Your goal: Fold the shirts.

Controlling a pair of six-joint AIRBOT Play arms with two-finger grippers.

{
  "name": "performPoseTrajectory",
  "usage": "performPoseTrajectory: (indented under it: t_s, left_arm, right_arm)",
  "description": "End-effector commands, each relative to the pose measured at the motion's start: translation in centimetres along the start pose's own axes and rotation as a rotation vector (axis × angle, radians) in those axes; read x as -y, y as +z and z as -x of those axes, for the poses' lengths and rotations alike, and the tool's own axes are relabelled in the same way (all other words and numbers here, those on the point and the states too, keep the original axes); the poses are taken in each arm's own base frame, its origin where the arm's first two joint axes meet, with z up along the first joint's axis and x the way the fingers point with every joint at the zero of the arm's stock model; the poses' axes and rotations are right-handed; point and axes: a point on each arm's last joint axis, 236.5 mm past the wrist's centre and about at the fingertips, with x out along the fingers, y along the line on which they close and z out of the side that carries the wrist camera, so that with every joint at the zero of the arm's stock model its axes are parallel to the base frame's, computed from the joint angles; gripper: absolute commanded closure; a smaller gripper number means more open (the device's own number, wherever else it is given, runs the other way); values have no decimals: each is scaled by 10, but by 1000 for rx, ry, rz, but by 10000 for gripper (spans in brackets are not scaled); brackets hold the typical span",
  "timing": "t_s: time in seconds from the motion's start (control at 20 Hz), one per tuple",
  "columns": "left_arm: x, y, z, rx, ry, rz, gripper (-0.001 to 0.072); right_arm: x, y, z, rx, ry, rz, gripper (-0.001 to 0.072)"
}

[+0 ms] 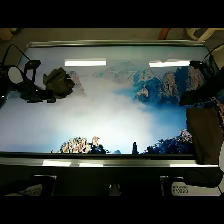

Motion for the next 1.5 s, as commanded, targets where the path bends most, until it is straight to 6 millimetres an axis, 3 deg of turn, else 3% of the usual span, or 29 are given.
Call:
performPoseTrajectory:
  t_s: [0.0, 0.75, 0.85, 1.15, 1.35, 1.45]
  left_arm:
    - [0, 0, 0, -1, 0, -1, 31]
    - [0, 0, 0, -1, 0, -1, 32]
    - [0, 1, 0, 3, -1, -1, 32]
    - [8, 64, -9, 241, -28, 4, 32]
    - [17, 117, -23, 426, -77, 80, 32]
    - [-8, 140, -39, 445, -61, 222, 33]
  right_arm:
    - [0, 0, 0, 0, 0, 0, 28]
    - [0, 0, 0, 0, 0, 0, 28]
    - [5, 8, 0, 35, -22, 0, 28]
    - [21, 56, 7, 237, -85, -44, 45]
    - [48, 87, 20, 381, -199, -43, 45]
    - [50, 96, 22, 419, -201, -48, 46]
